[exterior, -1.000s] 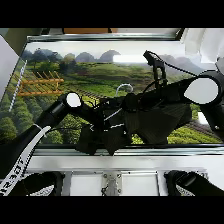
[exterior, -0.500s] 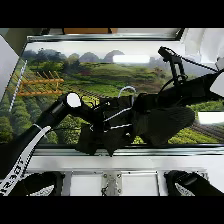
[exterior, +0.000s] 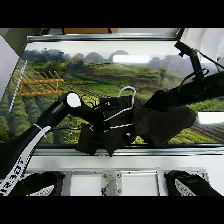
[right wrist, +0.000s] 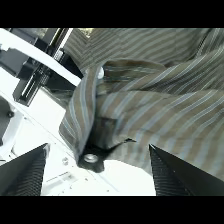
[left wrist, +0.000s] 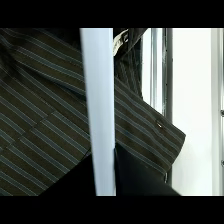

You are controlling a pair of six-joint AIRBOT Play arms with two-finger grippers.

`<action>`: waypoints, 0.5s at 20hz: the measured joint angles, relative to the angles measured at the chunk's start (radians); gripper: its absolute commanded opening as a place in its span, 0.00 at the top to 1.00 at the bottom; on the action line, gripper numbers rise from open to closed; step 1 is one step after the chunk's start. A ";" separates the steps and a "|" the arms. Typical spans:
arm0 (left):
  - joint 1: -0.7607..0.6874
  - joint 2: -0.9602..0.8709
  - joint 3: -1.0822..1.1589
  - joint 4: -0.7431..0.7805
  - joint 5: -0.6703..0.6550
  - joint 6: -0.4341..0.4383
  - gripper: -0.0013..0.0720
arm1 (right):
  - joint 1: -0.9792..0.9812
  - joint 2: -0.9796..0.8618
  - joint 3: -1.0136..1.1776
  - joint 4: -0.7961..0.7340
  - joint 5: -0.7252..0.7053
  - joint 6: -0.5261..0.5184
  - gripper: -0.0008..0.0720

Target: Fold the clothes and pants, and hang the long-sleeved shirts on hangers.

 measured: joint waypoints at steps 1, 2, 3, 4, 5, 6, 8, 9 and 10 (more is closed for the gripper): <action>0.000 0.000 0.000 0.000 0.000 0.000 0.96 | -0.037 -0.003 0.000 0.021 0.006 -0.045 0.05; 0.000 0.000 0.000 0.000 0.000 0.000 0.96 | -0.074 -0.009 0.000 0.035 0.005 -0.088 0.05; 0.000 0.000 0.000 0.000 0.000 0.000 0.96 | -0.103 -0.015 0.000 0.045 0.002 -0.117 0.05; 0.001 0.000 0.000 0.000 0.000 0.000 0.96 | -0.128 -0.021 0.000 0.054 -0.006 -0.142 0.05; 0.003 0.000 0.000 0.000 0.000 0.000 0.96 | -0.145 -0.027 0.000 0.063 -0.012 -0.160 0.05; 0.004 0.000 0.000 0.000 0.000 0.000 0.96 | -0.158 -0.034 0.000 0.068 -0.022 -0.177 0.05; 0.008 0.000 0.000 0.000 0.000 0.000 0.96 | -0.176 -0.045 0.000 0.075 -0.049 -0.256 0.05; 0.010 0.000 0.000 0.000 -0.002 0.000 0.96 | -0.187 -0.048 -0.002 0.082 -0.055 -0.324 0.05; 0.012 0.000 0.000 0.000 -0.005 0.000 0.96 | -0.208 -0.052 -0.008 0.094 -0.056 -0.402 0.05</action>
